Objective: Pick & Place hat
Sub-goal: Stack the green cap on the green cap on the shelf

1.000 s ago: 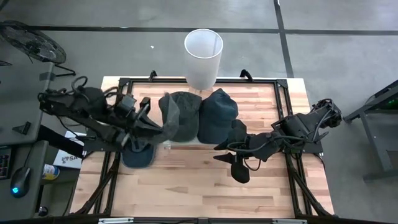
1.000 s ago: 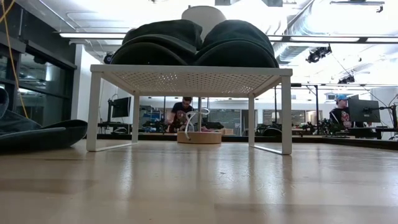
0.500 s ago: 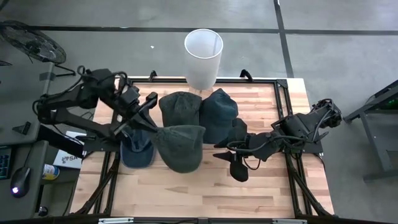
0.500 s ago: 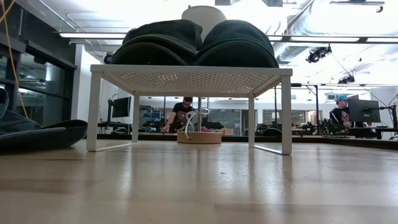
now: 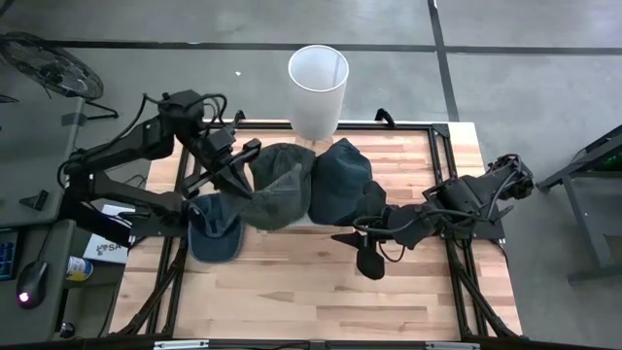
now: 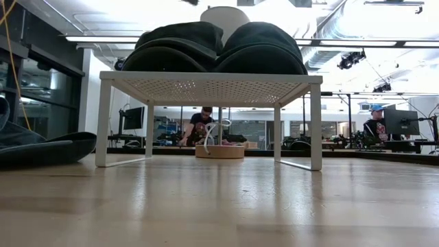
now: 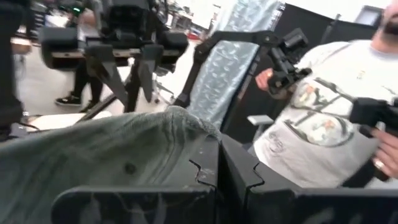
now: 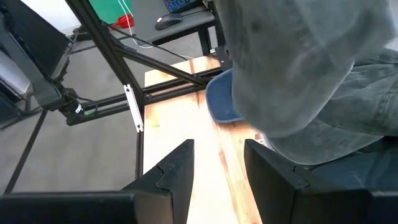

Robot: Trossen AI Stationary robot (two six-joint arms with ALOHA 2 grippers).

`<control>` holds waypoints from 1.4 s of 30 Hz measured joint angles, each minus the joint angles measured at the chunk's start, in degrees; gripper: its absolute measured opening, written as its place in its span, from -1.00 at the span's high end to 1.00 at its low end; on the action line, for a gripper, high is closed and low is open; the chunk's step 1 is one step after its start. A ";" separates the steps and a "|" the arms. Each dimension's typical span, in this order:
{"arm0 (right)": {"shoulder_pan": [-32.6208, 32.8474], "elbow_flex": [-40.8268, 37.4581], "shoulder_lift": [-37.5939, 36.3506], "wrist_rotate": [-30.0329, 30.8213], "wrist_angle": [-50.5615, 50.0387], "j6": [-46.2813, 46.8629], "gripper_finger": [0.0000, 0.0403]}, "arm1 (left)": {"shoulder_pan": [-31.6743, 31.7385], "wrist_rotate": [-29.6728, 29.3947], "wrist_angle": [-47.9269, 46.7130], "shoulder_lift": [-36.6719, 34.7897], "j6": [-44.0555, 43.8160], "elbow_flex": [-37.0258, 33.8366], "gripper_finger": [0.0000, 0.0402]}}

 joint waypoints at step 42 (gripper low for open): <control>-0.40 0.00 0.00 2.21 -0.04 1.73 0.34 | 14.87 19.26 1.37 6.96 9.87 0.02 1.00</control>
